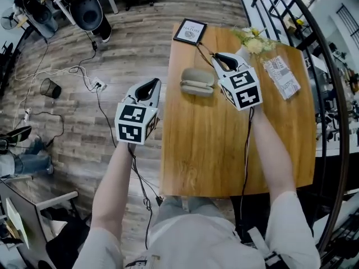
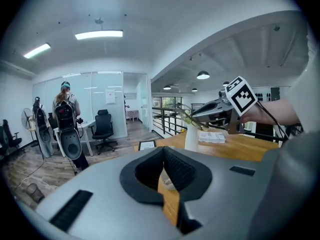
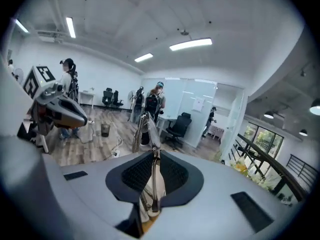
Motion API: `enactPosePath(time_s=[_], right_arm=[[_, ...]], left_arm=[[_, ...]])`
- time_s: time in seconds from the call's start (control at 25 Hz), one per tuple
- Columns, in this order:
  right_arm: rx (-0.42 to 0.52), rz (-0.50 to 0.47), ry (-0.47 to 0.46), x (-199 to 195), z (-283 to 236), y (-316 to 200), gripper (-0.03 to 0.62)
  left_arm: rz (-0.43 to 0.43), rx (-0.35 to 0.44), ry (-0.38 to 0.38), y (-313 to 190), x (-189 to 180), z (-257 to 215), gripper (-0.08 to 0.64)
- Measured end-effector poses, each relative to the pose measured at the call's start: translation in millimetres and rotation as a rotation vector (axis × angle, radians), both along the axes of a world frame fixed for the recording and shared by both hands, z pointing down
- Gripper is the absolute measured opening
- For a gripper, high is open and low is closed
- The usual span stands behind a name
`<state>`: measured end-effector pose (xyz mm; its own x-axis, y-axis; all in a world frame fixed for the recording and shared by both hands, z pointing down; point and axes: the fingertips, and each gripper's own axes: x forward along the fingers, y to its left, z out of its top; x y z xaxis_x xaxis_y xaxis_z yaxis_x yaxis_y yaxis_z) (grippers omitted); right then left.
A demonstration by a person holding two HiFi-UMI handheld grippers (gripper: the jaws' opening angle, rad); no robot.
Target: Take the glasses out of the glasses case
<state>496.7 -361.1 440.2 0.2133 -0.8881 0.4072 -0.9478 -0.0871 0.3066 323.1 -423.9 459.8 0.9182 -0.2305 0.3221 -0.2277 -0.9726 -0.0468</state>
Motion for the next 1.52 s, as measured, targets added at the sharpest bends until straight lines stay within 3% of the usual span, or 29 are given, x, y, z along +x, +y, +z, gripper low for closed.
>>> enactPosePath(time_s=[0.48, 0.92, 1.04, 1.16, 1.36, 1.52], right_arm=[[0.328, -0.025, -0.009, -62, -201, 104, 0.064], [0.491, -0.059, 0.003, -142, -263, 190, 0.064], [0.52, -0.06, 0.004, -158, -268, 212, 0.064], [0.532, -0.06, -0.016, -175, -263, 228, 0.064], [0.539, -0.053, -0.018, -193, -248, 243, 0.064], [0.503, -0.054, -0.086, -204, -223, 247, 0.064]], left_arm=[[0.022, 0.216, 0.139, 50, -36, -150, 0.017], [0.057, 0.415, 0.233, 112, -101, -222, 0.017], [0.041, 0.423, 0.257, 126, -116, -231, 0.017], [0.016, 0.378, 0.284, 141, -132, -235, 0.017], [0.008, 0.357, 0.272, 158, -147, -232, 0.017], [0.01, 0.33, 0.29, 166, -156, -226, 0.017]])
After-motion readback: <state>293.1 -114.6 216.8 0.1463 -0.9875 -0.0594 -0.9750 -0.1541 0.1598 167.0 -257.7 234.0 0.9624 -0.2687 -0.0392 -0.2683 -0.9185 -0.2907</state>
